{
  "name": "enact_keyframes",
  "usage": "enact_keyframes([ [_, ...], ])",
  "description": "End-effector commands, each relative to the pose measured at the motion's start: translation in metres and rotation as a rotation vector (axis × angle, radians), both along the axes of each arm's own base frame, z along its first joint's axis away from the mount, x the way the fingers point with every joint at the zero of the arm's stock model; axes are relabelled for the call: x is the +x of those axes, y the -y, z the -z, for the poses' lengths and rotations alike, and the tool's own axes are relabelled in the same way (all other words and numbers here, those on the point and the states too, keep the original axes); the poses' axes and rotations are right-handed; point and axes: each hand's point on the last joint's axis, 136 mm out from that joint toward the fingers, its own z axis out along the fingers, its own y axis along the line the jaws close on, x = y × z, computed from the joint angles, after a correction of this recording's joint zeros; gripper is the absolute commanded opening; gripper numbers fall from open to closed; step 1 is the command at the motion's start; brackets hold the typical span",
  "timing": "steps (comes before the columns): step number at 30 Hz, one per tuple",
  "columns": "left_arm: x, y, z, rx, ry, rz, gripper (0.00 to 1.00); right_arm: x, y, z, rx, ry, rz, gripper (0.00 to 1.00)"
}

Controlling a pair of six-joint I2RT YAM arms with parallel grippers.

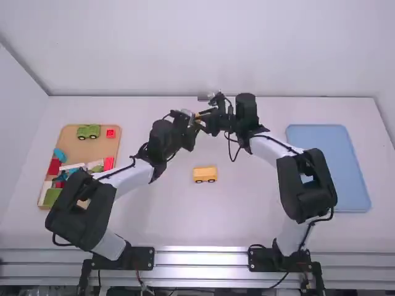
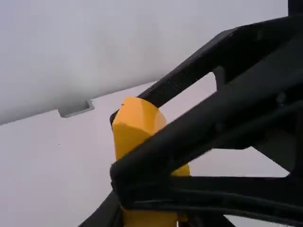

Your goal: Assemble lego blocks to make yellow taxi

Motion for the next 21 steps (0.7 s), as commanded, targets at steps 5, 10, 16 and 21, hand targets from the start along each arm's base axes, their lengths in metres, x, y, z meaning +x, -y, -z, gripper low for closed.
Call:
enact_keyframes([
  [5, -0.002, 0.004, -0.001, -0.005, 0.008, 0.022, 0.23, -0.005, -0.006, -0.004, 0.011, 0.008, -0.039, 0.19],
  [10, -0.003, 0.005, -0.001, -0.005, 0.007, 0.027, 0.86, -0.004, -0.006, -0.005, 0.011, 0.014, -0.035, 0.17],
  [16, -0.005, 0.003, 0.01, 0.017, -0.034, 0.023, 0.99, 0.026, 0.016, -0.005, -0.018, 0.048, 0.111, 0.16],
  [21, -0.006, -0.012, 0.032, 0.075, -0.111, -0.049, 0.99, 0.053, 0.052, -0.001, -0.093, 0.061, 0.288, 0.16],
])
